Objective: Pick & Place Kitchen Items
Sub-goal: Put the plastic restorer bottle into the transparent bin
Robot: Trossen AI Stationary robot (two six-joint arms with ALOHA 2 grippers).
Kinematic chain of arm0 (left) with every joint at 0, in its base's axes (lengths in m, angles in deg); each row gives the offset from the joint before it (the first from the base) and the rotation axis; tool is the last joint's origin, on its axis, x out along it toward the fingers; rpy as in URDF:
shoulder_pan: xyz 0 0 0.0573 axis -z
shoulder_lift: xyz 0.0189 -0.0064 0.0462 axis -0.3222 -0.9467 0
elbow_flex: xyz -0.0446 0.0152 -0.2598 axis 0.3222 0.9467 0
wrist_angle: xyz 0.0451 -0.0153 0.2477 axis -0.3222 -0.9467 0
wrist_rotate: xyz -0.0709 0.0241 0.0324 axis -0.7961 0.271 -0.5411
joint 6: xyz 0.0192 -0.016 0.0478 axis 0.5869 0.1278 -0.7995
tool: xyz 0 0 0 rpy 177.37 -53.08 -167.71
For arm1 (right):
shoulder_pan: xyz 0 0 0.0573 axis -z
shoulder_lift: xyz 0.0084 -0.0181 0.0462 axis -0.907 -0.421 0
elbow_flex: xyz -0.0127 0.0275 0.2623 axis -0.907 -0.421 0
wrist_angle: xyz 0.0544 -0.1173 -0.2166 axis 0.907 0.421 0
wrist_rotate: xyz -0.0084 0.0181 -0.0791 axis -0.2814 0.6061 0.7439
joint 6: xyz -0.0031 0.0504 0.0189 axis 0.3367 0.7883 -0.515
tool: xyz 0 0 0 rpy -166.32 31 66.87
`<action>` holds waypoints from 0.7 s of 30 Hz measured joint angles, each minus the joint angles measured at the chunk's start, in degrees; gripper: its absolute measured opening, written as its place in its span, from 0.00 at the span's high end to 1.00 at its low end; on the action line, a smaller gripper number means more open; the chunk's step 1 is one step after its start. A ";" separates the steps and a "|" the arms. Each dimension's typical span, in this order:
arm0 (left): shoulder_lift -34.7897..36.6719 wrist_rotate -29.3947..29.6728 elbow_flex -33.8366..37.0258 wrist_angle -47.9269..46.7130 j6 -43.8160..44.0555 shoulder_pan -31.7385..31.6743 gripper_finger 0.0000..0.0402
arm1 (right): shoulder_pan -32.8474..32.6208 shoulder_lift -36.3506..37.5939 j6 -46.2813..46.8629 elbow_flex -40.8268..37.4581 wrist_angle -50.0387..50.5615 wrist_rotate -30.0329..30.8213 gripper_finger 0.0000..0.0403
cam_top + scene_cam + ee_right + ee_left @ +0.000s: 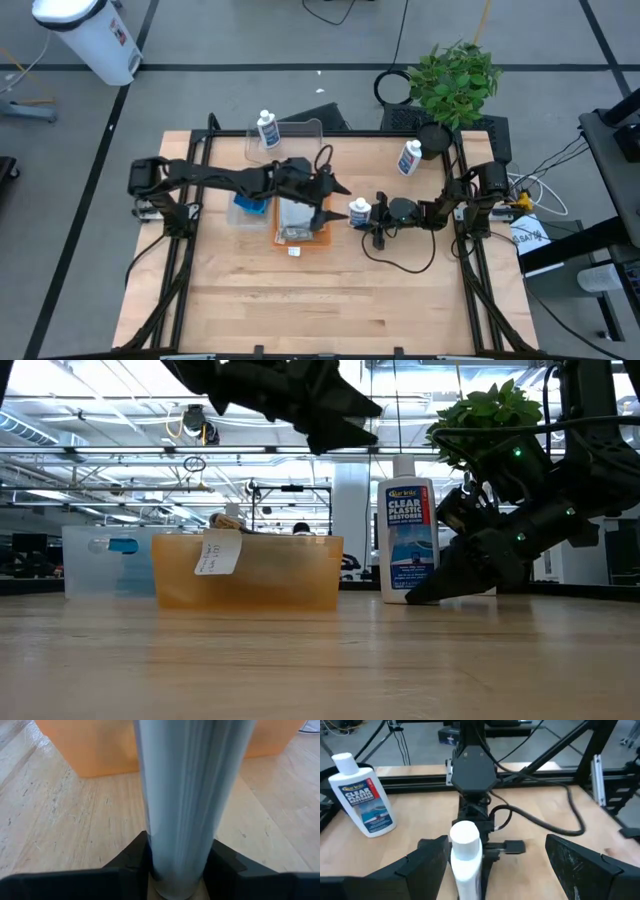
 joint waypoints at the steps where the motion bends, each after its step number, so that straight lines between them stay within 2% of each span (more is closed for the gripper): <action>1: -0.91 0.02 -0.25 0.52 -0.28 0.00 0.16 | 0.00 0.00 0.00 0.00 0.06 -0.03 0.72; 10: -5.92 0.27 -0.40 7.99 -0.66 0.00 0.16 | 0.00 0.00 -0.03 0.00 0.15 -0.03 0.71; 21: -9.56 2.77 -0.37 11.45 0.85 -0.20 0.16 | 0.00 0.00 -0.02 -0.02 0.14 -0.02 0.72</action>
